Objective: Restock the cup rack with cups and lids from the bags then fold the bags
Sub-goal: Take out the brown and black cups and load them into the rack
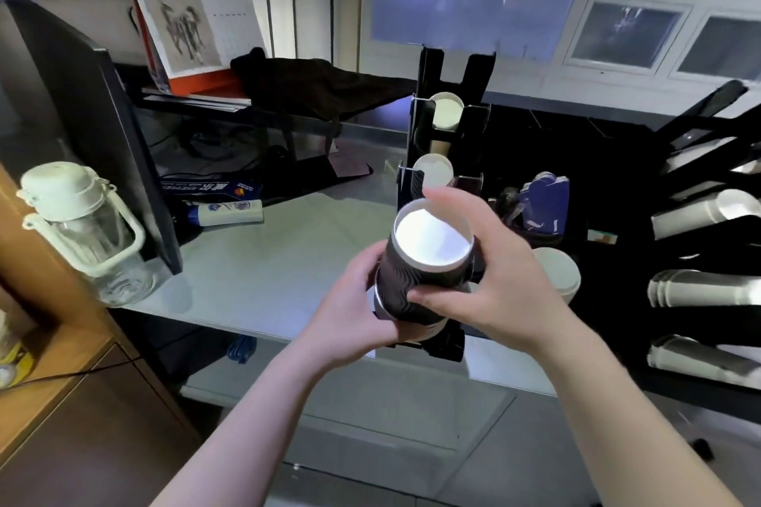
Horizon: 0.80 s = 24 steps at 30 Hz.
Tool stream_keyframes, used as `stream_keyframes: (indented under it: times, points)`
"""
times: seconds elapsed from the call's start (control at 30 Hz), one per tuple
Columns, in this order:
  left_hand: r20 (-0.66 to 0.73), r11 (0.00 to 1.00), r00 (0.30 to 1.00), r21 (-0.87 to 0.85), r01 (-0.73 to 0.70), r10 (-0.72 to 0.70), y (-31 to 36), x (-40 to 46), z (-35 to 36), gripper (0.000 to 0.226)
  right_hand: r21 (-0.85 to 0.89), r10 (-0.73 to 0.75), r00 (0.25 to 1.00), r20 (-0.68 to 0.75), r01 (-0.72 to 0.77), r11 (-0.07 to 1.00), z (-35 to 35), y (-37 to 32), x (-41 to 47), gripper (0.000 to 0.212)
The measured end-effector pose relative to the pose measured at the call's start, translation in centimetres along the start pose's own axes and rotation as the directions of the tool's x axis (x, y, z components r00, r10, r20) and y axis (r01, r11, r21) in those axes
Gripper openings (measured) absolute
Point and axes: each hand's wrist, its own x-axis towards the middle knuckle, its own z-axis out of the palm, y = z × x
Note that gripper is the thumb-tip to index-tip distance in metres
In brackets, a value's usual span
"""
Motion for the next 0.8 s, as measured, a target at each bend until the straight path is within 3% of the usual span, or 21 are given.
stream_keyframes:
  times: [0.23,0.3,0.47,0.6,0.8]
  points:
    - [-0.067,0.972,0.997,0.235,-0.018,0.035,-1.2,-0.4,1.2,0.08,-0.078,0.123,0.988,-0.098,-0.131,0.988,0.3,1.1,-2.3,0.079]
    - [-0.079,0.976,0.997,0.218,0.007,0.01,-1.8,-0.9,0.9,0.078,-0.128,0.158,0.981,-0.11,-0.171,0.977,1.0,2.0,-3.2,0.077]
    - [-0.088,0.983,0.986,0.106,0.148,-0.139,-3.5,-1.8,-0.2,0.07,-0.291,0.031,0.993,-0.11,-0.062,0.955,4.2,5.2,-4.4,0.069]
    - [-0.089,0.98,0.981,0.087,0.181,-0.174,-4.5,-2.7,-0.5,0.065,-0.398,0.203,0.974,-0.099,-0.226,0.889,6.1,7.3,-5.1,0.063]
    - [-0.098,0.979,0.98,0.091,0.18,-0.171,-4.8,-3.5,-1.4,0.061,-0.593,0.27,0.957,-0.102,-0.277,0.756,7.6,7.4,-4.6,0.07]
